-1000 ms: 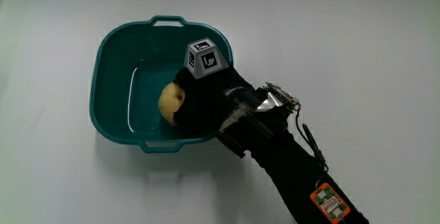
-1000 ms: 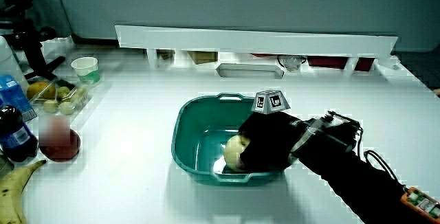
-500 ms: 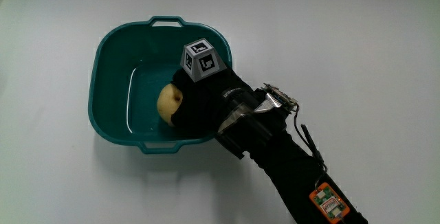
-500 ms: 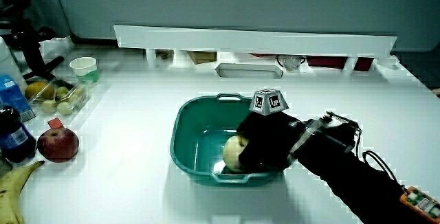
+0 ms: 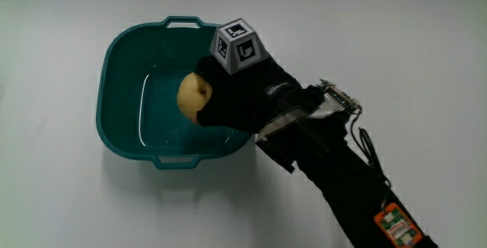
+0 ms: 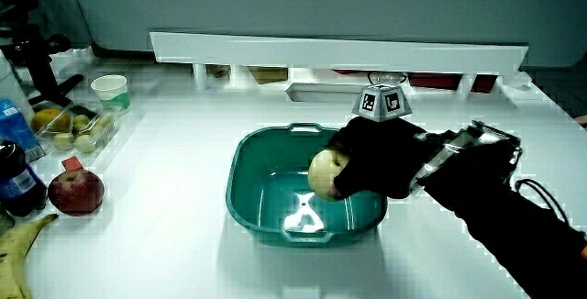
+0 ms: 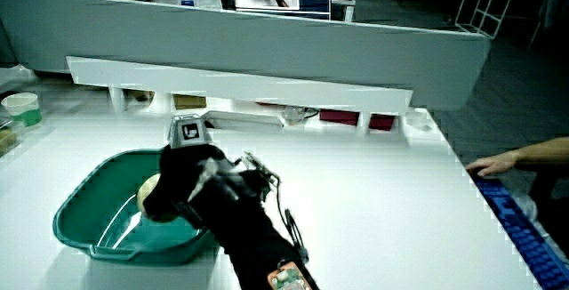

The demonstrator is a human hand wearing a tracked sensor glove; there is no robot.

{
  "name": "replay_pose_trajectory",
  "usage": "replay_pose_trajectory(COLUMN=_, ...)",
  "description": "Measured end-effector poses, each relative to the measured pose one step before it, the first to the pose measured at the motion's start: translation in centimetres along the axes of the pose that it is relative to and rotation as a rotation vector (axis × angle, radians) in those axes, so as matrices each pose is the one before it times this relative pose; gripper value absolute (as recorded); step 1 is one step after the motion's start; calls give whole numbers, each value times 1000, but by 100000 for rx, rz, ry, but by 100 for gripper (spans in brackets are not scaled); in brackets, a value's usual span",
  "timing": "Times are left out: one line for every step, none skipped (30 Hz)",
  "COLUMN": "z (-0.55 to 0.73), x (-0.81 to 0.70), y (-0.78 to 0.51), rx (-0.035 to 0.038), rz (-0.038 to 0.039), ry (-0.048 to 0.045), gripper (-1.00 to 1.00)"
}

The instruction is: Pick pear from plate

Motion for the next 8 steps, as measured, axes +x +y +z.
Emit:
replay_pose_trajectory(z=-35, x=432, y=42, rx=-3377, rz=1620, ry=-301, gripper=100)
replay_pose_trajectory(z=660, x=253, y=-652, rx=4464, rz=-701, ry=446, gripper=100)
replay_pose_trajectory(z=236, x=453, y=-200, rx=-3474, rz=689, ry=657, gripper=100)
replay_pose_trajectory(z=-117, x=737, y=103, rx=-2811, rz=1514, ry=2203, gripper=100)
replay_pose_trajectory(z=453, x=384, y=-487, rx=652, rz=-2282, ry=-1857, gripper=100)
replay_pose_trajectory(z=648, x=276, y=-794, rx=2259, rz=1630, ry=2938, gripper=100)
replay_pose_trajectory(z=404, x=440, y=-462, rx=3518, rz=-488, ry=-298, gripper=100)
replay_pose_trajectory(z=534, x=419, y=-520, rx=90, rz=-4165, ry=-2097, gripper=100)
